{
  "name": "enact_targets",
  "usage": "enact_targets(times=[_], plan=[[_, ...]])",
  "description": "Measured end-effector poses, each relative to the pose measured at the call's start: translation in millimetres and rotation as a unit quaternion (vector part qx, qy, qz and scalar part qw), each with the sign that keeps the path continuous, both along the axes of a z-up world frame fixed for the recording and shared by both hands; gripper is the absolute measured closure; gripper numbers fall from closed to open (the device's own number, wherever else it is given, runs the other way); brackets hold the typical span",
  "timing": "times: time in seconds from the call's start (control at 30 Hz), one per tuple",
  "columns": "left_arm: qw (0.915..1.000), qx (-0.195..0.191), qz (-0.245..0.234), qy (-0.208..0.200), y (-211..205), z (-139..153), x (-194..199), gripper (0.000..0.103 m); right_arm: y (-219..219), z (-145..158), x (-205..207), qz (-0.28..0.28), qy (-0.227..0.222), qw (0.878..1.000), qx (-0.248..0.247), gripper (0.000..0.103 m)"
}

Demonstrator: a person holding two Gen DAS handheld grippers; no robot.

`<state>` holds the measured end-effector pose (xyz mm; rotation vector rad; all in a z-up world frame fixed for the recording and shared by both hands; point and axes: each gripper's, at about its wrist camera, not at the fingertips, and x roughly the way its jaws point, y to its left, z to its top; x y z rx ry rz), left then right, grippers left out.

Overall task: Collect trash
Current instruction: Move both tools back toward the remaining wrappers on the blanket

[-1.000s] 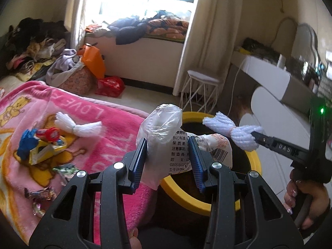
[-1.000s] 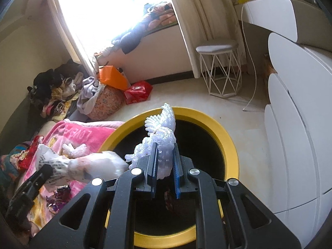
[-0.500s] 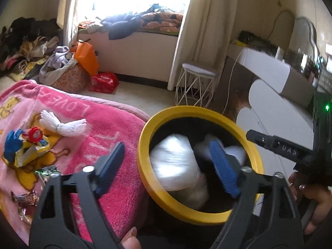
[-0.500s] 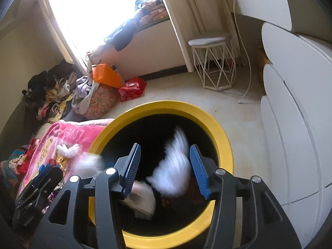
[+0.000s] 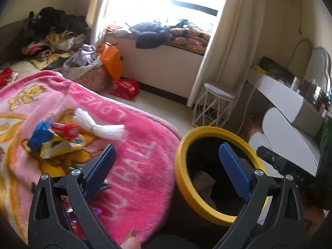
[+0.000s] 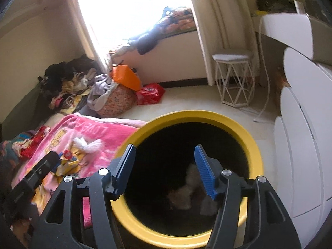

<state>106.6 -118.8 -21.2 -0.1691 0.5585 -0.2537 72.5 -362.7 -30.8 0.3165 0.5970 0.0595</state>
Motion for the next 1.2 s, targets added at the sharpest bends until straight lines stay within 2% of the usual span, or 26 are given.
enact_targets(times=[0.5, 1.2], plan=[[0.9972, -0.017, 0.07, -0.018, 59, 14, -10, 0.011, 67, 22, -11, 0.084, -0.049, 0.995, -0.024, 0.038], [0.9863, -0.061, 0.153, -0.011, 138, 11, -12, 0.011, 153, 20, -11, 0.193, -0.04, 0.978, -0.071, 0.035]])
